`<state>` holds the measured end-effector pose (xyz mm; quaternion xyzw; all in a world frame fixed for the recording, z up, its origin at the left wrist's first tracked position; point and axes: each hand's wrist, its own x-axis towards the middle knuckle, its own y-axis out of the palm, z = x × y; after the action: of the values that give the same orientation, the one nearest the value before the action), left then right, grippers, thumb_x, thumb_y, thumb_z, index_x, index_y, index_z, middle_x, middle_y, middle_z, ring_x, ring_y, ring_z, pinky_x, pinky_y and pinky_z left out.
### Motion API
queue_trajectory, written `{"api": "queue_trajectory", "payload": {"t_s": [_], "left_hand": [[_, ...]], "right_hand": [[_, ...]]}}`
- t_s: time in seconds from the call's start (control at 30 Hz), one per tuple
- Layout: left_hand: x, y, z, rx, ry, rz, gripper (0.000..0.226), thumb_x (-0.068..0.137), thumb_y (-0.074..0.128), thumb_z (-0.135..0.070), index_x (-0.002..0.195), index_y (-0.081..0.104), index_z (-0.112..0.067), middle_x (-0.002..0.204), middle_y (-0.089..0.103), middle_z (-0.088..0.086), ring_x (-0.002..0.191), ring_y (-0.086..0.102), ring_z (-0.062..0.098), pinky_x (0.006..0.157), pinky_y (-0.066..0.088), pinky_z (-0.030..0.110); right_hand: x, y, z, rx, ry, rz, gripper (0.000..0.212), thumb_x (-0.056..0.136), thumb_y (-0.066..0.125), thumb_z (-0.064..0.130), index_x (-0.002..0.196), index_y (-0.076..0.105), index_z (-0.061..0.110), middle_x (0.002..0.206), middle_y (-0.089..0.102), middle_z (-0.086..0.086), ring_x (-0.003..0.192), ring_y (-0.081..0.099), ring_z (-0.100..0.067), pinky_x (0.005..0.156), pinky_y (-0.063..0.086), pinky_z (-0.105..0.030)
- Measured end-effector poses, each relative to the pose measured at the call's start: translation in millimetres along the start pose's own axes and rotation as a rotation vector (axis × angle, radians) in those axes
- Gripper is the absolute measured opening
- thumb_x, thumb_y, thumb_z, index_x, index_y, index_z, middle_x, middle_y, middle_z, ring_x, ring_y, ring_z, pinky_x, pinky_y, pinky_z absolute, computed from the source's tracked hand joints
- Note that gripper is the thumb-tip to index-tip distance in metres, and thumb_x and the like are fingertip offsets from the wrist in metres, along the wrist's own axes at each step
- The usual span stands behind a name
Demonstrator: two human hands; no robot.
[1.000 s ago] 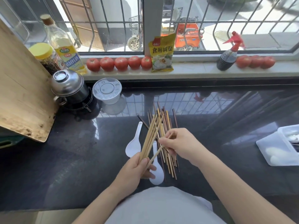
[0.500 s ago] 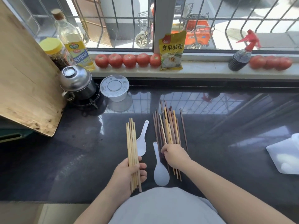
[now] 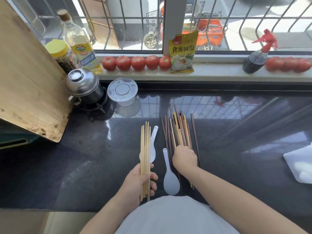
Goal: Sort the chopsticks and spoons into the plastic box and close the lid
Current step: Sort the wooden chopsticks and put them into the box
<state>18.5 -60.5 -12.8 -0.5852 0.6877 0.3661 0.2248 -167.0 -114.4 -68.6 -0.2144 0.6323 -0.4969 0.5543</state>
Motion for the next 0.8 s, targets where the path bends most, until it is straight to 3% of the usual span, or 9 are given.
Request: {"api": "queue_trajectory", "payload": {"t_s": [0.1,0.23,0.33,0.43,0.5,0.6,0.67,0.73,0.8], "left_hand": [[-1,2,-1,0.036,0.029,-0.012,0.025,0.106,0.039,-0.001,0.124,0.055,-0.006,0.080,0.060,0.015,0.054,0.050,0.022,0.048,0.040,0.032],[-1,5,-1,0.056,0.036,-0.022,0.022,0.109,0.039,-0.009,0.123,0.056,-0.007,0.076,0.057,0.012,0.052,0.047,0.020,0.046,0.037,0.029],[-1,4,-2,0.031,0.050,-0.038,0.023,0.110,0.042,-0.018,0.120,0.058,-0.005,0.071,0.055,0.008,0.051,0.045,0.018,0.045,0.036,0.029],[2,0,-5,-0.007,0.075,-0.060,0.025,0.109,0.044,-0.020,0.118,0.060,-0.003,0.067,0.053,0.004,0.051,0.042,0.015,0.044,0.035,0.026],[4,0,-6,-0.027,0.086,-0.062,0.024,0.109,0.045,-0.018,0.117,0.059,-0.001,0.067,0.052,0.003,0.051,0.041,0.014,0.045,0.035,0.026],[5,7,-7,-0.051,0.109,-0.047,0.019,0.109,0.044,-0.016,0.112,0.058,-0.003,0.069,0.053,0.004,0.052,0.045,0.016,0.048,0.039,0.028],[5,11,-5,-0.045,0.127,-0.025,0.017,0.109,0.044,-0.014,0.111,0.057,-0.004,0.071,0.055,0.005,0.054,0.048,0.018,0.052,0.042,0.030],[4,14,-5,-0.023,0.145,-0.006,0.017,0.109,0.043,-0.014,0.109,0.057,-0.004,0.076,0.057,0.007,0.057,0.052,0.019,0.055,0.045,0.033],[2,17,-5,0.045,0.180,0.010,0.019,0.109,0.042,-0.014,0.110,0.058,-0.002,0.084,0.066,0.010,0.067,0.064,0.023,0.063,0.054,0.035]], "right_hand": [[1,1,0,0.103,0.046,0.020,0.014,0.100,0.056,0.017,0.102,0.069,0.012,0.084,0.064,-0.004,0.072,0.065,-0.021,0.057,0.052,-0.027],[0,-5,-5,0.180,0.053,0.041,0.015,0.099,0.056,0.025,0.093,0.065,0.013,0.078,0.061,-0.002,0.064,0.058,-0.017,0.048,0.040,-0.025],[-5,-17,-9,0.316,0.054,0.060,0.022,0.095,0.058,0.029,0.082,0.063,0.013,0.076,0.064,-0.005,0.065,0.063,-0.021,0.056,0.054,-0.032],[-22,-40,-18,0.753,0.045,0.119,0.006,0.095,0.061,0.018,0.099,0.063,0.023,0.079,0.073,-0.008,0.067,0.069,-0.021,0.066,0.061,-0.036],[-38,-61,-29,0.970,-0.037,0.117,0.029,0.096,0.054,0.008,0.109,0.057,0.034,0.077,0.073,-0.011,0.057,0.059,-0.018,0.054,0.051,-0.031],[-57,-91,-46,1.174,-0.153,0.034,0.028,0.101,0.048,0.003,0.114,0.066,0.020,0.084,0.075,-0.010,0.061,0.066,-0.019,0.053,0.049,-0.033],[-62,-104,-56,1.178,-0.223,-0.045,0.014,0.101,0.058,0.009,0.109,0.067,0.014,0.088,0.077,-0.005,0.071,0.074,-0.019,0.057,0.054,-0.031],[-60,-110,-67,1.154,-0.208,-0.158,0.009,0.100,0.062,0.019,0.096,0.068,0.013,0.073,0.072,-0.003,0.060,0.063,-0.016,0.054,0.048,-0.027],[-56,-113,-70,1.268,-0.116,-0.193,0.033,0.104,0.054,0.035,0.086,0.067,0.011,0.058,0.055,-0.003,0.051,0.043,-0.014,0.049,0.036,-0.025]]}}
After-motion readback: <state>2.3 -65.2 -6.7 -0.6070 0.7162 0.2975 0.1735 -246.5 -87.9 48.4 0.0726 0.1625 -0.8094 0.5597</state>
